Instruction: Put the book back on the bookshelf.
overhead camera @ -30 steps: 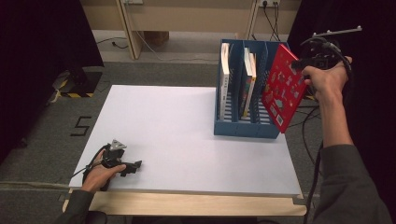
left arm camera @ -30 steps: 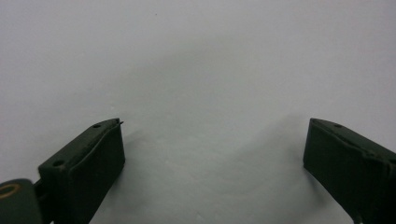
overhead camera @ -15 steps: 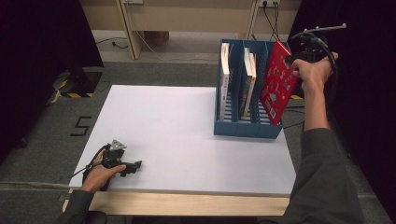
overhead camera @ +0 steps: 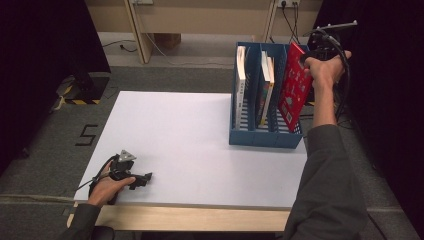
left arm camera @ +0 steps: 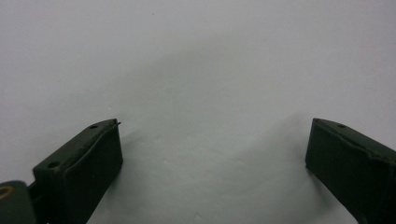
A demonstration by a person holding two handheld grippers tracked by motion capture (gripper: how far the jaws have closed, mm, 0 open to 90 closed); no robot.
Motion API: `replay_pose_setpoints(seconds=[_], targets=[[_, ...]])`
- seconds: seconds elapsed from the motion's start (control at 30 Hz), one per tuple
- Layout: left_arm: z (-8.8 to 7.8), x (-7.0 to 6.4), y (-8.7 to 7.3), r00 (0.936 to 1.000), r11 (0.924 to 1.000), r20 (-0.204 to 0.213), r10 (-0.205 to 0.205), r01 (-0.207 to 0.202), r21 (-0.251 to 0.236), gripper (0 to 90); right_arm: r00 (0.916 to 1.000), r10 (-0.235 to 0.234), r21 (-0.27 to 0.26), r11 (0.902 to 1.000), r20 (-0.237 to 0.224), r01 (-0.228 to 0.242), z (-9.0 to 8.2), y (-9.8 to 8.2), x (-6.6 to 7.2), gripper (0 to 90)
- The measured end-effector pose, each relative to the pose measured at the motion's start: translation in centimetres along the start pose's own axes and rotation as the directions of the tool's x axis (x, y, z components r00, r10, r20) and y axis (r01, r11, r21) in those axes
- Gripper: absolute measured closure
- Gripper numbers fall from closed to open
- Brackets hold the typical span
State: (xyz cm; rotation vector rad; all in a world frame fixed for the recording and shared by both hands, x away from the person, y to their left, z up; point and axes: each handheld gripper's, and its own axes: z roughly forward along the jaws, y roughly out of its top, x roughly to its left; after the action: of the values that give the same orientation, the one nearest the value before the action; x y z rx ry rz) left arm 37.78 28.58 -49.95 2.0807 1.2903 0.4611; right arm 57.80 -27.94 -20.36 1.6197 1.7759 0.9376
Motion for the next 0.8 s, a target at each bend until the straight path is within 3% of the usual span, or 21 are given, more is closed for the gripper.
replay_pose_setpoints(seconds=[0.8], targets=[[0.0, 0.0, 0.0, 1.0000, 1.0000, 0.001, 0.001, -0.001, -0.001, 2.9, 0.9994, 0.034, 0.026, 0.9991, 0.005, -0.034, 3.8, -2.0, 0.2, 79.7]])
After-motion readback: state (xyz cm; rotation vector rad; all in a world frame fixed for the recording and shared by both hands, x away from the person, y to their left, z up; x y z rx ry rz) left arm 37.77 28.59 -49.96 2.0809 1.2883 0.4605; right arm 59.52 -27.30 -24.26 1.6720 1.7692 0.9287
